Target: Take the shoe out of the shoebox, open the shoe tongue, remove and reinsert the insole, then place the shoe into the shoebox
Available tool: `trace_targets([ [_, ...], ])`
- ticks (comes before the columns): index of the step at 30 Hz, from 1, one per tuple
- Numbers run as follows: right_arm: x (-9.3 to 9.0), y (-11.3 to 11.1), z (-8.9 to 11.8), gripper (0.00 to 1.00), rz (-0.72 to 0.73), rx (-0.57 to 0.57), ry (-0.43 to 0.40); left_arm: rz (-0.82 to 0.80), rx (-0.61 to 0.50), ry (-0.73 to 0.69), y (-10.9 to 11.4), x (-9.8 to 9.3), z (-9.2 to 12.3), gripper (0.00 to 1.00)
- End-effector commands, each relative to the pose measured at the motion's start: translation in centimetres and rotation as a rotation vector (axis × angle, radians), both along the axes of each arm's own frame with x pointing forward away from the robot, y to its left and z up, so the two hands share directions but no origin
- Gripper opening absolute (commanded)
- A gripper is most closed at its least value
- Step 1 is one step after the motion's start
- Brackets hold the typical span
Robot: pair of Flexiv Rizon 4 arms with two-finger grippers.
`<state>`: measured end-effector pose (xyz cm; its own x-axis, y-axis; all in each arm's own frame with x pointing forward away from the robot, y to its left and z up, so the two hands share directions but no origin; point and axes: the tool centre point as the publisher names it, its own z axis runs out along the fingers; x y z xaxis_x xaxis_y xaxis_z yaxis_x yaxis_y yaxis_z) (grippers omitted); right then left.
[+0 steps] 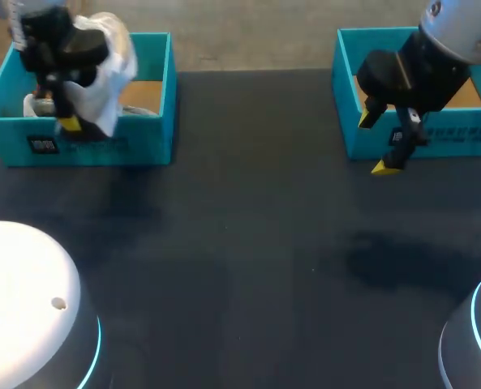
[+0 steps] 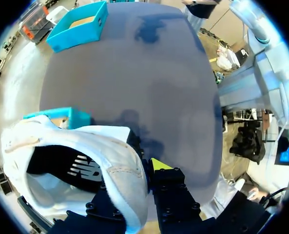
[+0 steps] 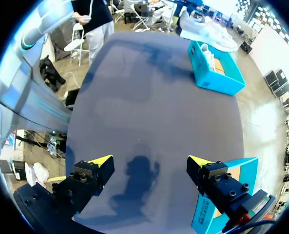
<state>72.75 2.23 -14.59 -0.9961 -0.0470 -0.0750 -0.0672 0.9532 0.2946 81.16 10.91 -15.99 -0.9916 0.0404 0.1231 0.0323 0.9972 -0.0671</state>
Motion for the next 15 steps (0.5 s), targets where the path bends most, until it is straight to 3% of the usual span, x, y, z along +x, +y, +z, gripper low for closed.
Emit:
trace_targets([
  [1, 0.1, 0.1, -0.1, 1.00, -0.001, -0.003, 0.002, 0.010, -0.022, 0.020, 4.4, 2.5, 0.3, 0.00],
  [15, 0.1, 0.1, -0.1, 1.00, -0.001, -0.003, 0.002, 0.056, -0.009, -0.061, 11.2, 8.5, -0.3, 0.00],
])
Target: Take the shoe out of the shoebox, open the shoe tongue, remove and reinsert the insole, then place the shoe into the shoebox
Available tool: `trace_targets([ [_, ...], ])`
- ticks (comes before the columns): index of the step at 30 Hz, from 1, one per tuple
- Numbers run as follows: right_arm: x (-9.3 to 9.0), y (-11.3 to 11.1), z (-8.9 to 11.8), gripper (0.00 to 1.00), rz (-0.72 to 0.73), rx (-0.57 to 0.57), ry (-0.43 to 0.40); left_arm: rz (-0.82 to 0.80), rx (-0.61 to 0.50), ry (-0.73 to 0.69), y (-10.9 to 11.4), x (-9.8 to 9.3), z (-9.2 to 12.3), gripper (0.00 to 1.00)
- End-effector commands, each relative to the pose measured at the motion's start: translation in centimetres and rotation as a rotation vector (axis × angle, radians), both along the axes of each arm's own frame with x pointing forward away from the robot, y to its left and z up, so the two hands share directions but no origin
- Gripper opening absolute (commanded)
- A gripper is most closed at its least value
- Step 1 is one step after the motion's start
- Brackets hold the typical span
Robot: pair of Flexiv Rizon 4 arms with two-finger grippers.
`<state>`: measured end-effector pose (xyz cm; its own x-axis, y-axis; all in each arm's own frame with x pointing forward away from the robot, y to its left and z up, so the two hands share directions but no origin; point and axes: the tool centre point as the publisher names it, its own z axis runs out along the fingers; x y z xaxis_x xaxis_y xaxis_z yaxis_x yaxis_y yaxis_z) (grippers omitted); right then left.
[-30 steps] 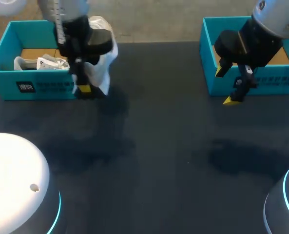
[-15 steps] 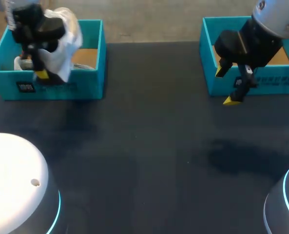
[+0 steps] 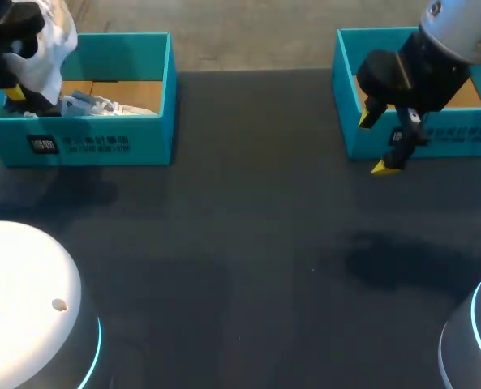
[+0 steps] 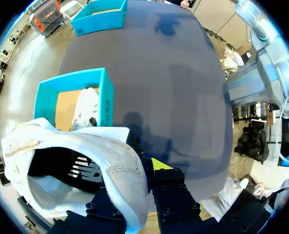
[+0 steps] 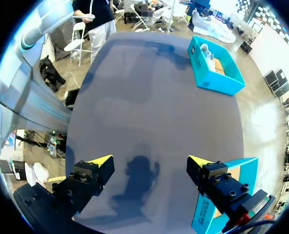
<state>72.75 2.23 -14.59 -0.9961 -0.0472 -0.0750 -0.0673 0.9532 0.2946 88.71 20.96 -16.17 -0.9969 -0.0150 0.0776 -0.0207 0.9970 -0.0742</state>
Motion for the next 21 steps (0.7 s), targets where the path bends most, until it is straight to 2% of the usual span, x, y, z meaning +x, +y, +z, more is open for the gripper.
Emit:
trace_targets([
  [1, 0.1, 0.1, -0.1, 1.00, -0.001, -0.003, 0.002, -0.001, -0.003, -0.023, 1.4, 1.3, -0.2, 0.00],
  [9, 0.1, 0.1, -0.1, 1.00, -0.001, -0.003, 0.002, 0.007, 0.002, -0.073, 4.0, 4.9, -1.0, 0.00],
  [21, 0.1, 0.1, -0.1, 1.00, -0.001, -0.003, 0.002, 0.102, -0.002, -0.087, 7.3, 12.7, -1.8, 0.00],
])
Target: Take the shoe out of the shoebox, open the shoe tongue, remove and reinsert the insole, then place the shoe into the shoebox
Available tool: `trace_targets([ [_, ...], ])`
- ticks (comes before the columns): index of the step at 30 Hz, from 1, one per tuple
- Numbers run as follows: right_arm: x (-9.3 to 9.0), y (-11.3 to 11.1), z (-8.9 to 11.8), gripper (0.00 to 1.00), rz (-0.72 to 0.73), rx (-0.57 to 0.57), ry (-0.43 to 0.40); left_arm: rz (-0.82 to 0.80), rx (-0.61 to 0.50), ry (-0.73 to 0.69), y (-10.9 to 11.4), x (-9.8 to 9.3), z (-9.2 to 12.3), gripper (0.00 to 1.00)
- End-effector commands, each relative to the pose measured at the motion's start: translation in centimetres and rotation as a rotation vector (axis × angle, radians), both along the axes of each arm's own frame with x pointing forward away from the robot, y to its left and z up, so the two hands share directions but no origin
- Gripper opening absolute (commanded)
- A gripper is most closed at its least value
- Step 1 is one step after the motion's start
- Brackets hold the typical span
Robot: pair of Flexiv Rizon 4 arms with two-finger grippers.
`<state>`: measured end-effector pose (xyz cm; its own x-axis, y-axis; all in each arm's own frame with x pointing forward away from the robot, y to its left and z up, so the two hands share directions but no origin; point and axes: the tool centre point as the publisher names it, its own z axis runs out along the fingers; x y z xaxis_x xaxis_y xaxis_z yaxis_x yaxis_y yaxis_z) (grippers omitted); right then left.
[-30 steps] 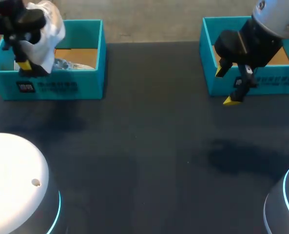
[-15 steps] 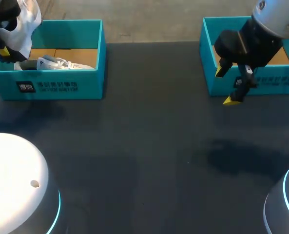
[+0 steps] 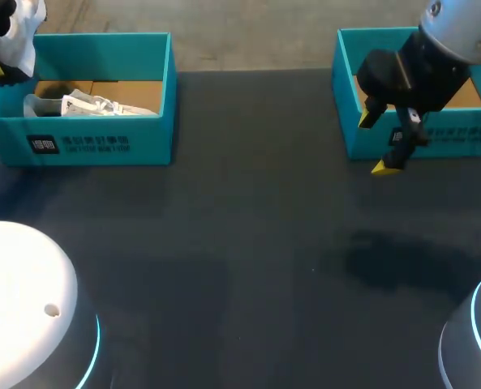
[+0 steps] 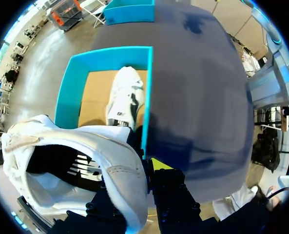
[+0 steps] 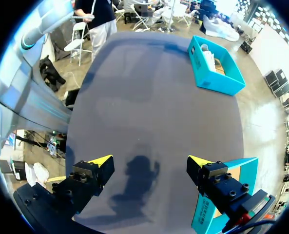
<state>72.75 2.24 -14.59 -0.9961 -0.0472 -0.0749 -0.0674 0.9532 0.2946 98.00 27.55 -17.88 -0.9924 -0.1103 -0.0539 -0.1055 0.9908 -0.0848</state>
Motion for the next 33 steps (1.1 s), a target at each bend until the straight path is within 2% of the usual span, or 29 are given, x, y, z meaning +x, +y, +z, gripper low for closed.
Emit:
trace_targets([
  [1, 0.1, 0.1, -0.1, 1.00, -0.001, -0.003, 0.002, 0.007, -0.002, 0.051, 0.9, 4.1, -0.2, 0.00],
  [8, 0.1, 0.1, -0.1, 1.00, -0.001, -0.003, 0.002, 0.034, 0.010, 0.056, 1.3, 7.8, -1.4, 0.00],
  [14, 0.1, 0.1, -0.1, 1.00, -0.001, -0.003, 0.002, 0.085, 0.005, 0.117, 1.0, 11.0, -2.3, 0.00],
  [33, 0.1, 0.1, -0.1, 1.00, -0.001, -0.003, 0.002, 0.085, 0.005, 0.117, 1.0, 11.0, -2.3, 0.00],
])
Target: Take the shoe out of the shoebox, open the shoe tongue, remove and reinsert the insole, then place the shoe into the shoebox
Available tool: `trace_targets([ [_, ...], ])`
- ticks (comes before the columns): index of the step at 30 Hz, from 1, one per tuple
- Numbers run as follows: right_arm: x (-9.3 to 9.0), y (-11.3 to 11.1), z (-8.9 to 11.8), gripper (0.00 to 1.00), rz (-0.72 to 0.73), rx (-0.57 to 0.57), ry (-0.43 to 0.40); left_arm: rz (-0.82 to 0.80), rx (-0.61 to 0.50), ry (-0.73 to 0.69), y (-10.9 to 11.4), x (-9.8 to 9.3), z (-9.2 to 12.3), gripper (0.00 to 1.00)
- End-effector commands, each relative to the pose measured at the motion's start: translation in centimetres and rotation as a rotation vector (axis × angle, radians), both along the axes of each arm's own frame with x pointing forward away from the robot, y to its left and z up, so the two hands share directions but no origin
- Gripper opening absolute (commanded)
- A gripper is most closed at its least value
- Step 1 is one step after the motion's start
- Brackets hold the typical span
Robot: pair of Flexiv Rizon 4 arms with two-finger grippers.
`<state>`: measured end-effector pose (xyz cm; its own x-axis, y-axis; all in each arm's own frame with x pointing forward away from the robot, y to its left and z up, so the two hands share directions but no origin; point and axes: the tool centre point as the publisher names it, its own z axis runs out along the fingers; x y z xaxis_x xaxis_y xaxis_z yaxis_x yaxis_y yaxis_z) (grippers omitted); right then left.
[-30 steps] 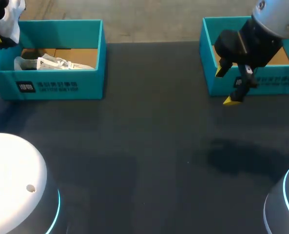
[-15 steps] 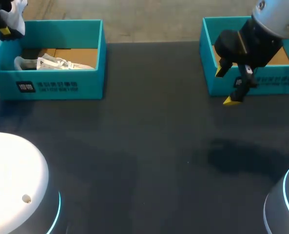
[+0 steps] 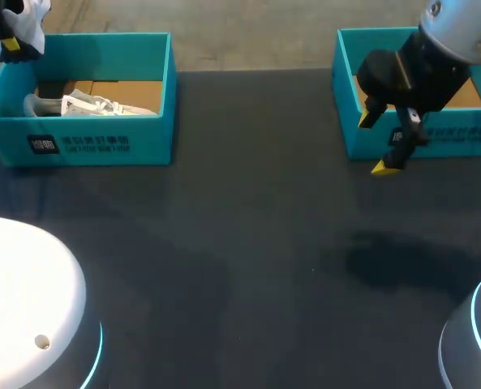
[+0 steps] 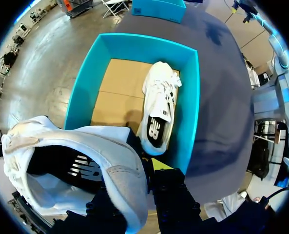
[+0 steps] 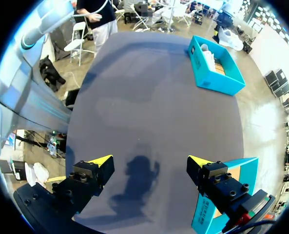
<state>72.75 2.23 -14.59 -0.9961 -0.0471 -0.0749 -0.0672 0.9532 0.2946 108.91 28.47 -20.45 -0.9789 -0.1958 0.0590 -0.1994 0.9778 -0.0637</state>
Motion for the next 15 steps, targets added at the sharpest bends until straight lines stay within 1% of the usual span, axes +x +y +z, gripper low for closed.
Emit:
trace_targets([
  [1, 0.1, 0.1, -0.1, 1.00, -0.001, -0.003, 0.002, -0.002, 0.001, 0.003, 0.1, 0.1, 0.2, 0.00],
  [3, 0.1, 0.1, -0.1, 1.00, -0.001, -0.003, 0.002, -0.002, 0.001, 0.003, 0.1, 0.1, 0.2, 0.00],
  [4, 0.1, 0.1, -0.1, 1.00, -0.001, -0.003, 0.002, -0.055, -0.042, -0.002, 0.2, 0.0, 0.5, 0.00],
  [5, 0.1, 0.1, -0.1, 1.00, -0.001, -0.003, 0.002, -0.148, -0.032, 0.001, 0.2, -0.1, 0.7, 0.00],
  [7, 0.1, 0.1, -0.1, 1.00, -0.001, -0.003, 0.002, -0.226, -0.041, -0.024, 0.4, -0.1, 1.0, 0.00],
  [8, 0.1, 0.1, -0.1, 1.00, -0.001, -0.003, 0.002, -0.326, -0.047, -0.004, 0.5, -0.1, 1.1, 0.00],
  [10, 0.1, 0.1, -0.1, 1.00, -0.001, -0.003, 0.002, -0.382, -0.005, -0.032, 0.7, 0.2, 1.0, 0.00],
  [11, 0.1, 0.1, -0.1, 1.00, -0.001, -0.003, 0.002, -0.460, -0.007, -0.005, 0.7, 0.3, 0.9, 0.00],
  [12, 0.1, 0.1, -0.1, 1.00, -0.001, -0.003, 0.002, -0.473, 0.021, -0.034, 0.8, 0.4, 0.9, 0.00],
  [14, 0.1, 0.1, -0.1, 1.00, -0.001, -0.003, 0.002, -0.616, 0.014, -0.019, 1.0, 0.2, 1.0, 0.00],
  [15, 0.1, 0.1, -0.1, 1.00, -0.001, -0.003, 0.002, -0.644, 0.050, -0.040, 1.1, 0.2, 1.0, 0.00],
])
